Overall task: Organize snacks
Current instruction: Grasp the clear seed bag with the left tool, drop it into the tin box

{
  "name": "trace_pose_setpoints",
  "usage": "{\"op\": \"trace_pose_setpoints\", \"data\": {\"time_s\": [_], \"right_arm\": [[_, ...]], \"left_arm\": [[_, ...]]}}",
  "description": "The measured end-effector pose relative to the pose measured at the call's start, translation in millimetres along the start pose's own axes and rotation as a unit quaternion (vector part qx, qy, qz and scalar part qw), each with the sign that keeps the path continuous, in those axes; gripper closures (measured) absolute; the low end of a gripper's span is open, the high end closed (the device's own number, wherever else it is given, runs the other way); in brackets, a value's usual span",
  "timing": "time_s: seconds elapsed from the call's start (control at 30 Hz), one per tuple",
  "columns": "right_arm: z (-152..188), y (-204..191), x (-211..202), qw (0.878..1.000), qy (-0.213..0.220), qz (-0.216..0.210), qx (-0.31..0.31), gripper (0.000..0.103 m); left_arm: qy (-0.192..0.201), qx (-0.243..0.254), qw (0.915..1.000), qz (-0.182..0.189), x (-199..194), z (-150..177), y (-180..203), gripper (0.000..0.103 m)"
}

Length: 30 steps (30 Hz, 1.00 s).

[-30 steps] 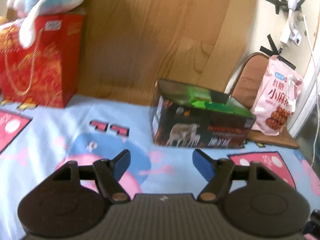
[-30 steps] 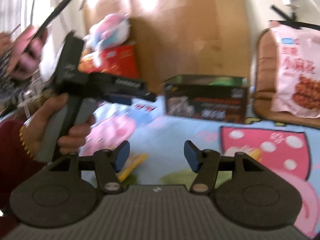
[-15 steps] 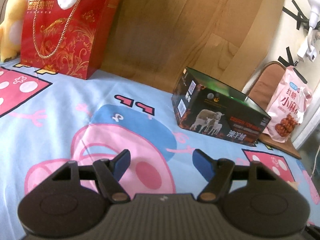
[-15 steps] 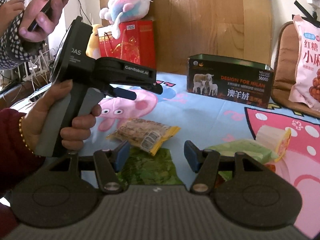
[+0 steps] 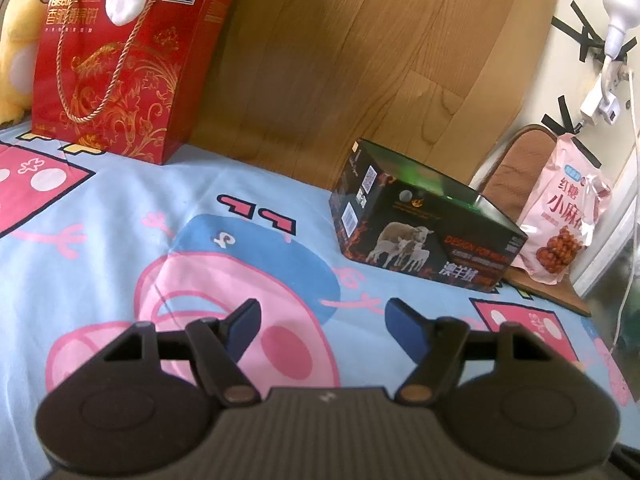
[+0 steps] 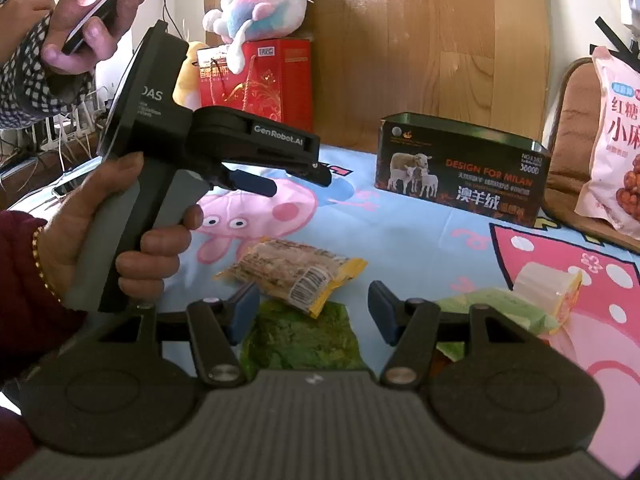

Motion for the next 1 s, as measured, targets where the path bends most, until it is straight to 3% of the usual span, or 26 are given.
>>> {"op": "trace_pose_setpoints", "data": {"time_s": [0.4, 0.8, 1.0], "right_arm": [[5, 14, -22, 0.999, 0.016, 0.024, 0.015, 0.037], [17, 23, -30, 0.999, 0.020, 0.014, 0.038, 0.037], [22, 19, -36, 0.999, 0.018, 0.000, 0.035, 0.038]], "left_arm": [[-0.011, 0.025, 0.9996, 0.001, -6, 5, 8, 0.033], [-0.036, 0.039, 0.9984, 0.016, -45, 30, 9, 0.033], [-0.047, 0.000, 0.9978, 0.047, -67, 30, -7, 0.035]]}}
Point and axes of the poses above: each gripper's, at about its wrist camera, not at the fingertips, and x roughly the way its jaws point, y to its right, z to its underside, the point moved 2 cm from there along x, roughly the way its jaws point, and after that the axes turned 3 degrees about z, right-handed, at the moved point
